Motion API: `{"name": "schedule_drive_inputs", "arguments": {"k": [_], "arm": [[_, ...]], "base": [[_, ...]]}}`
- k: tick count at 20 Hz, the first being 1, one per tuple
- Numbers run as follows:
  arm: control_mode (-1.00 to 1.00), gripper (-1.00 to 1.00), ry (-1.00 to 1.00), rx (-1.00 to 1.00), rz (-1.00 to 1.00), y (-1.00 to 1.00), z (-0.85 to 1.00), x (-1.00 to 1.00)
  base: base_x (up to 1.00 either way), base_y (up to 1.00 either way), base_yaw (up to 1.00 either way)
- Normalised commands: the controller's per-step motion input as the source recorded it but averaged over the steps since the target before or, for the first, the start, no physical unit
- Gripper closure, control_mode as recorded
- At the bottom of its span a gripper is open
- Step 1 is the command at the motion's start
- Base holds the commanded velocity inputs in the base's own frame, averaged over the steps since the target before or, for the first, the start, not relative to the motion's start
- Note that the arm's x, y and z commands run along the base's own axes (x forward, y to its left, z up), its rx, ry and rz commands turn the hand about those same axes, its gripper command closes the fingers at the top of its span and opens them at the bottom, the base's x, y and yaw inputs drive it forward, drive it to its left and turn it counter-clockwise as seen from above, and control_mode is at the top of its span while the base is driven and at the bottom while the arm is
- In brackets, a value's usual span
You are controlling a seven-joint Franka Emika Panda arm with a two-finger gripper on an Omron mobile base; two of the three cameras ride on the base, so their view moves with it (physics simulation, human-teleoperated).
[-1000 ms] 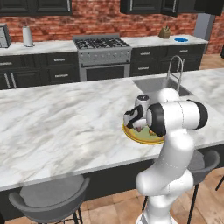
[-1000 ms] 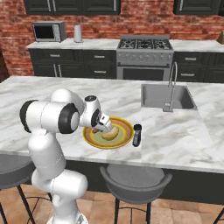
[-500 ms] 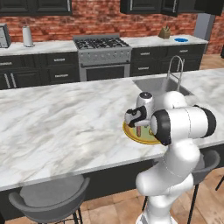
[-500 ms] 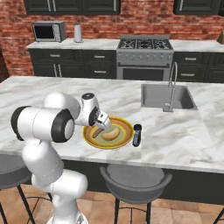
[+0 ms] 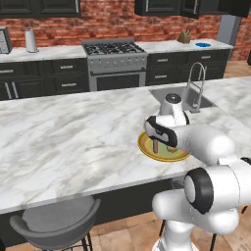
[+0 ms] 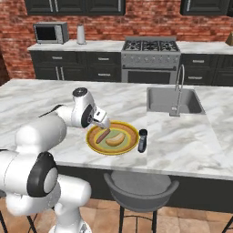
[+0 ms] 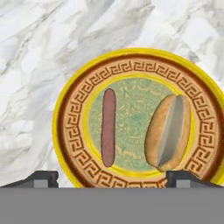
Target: Move the hot dog bun to the plate on the dining table and place the condiment next to that plate. Then navigate to the fridge and take the sausage and place it on the plate as well.
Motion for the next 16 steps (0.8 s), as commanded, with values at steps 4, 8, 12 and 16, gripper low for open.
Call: {"name": "schedule_drive_inputs", "arguments": {"k": [4,8,12,16], "arm": [[-1.0,-1.0,0.0,-0.01,0.0,0.0,0.93,-0.77],[-1.0,-1.0,0.07,-0.04,0.0,0.0,0.46,-0.89],[-1.0,-1.0,0.08,-0.03,0.0,0.0,0.03,-0.94],[-1.0,-1.0,0.13,0.0,0.0,0.0,0.0,-0.92]], "base": [[0.0,0.0,0.0],[0.0,0.0,0.0],[0.0,0.0,0.0],[0.0,0.0,0.0]]}}
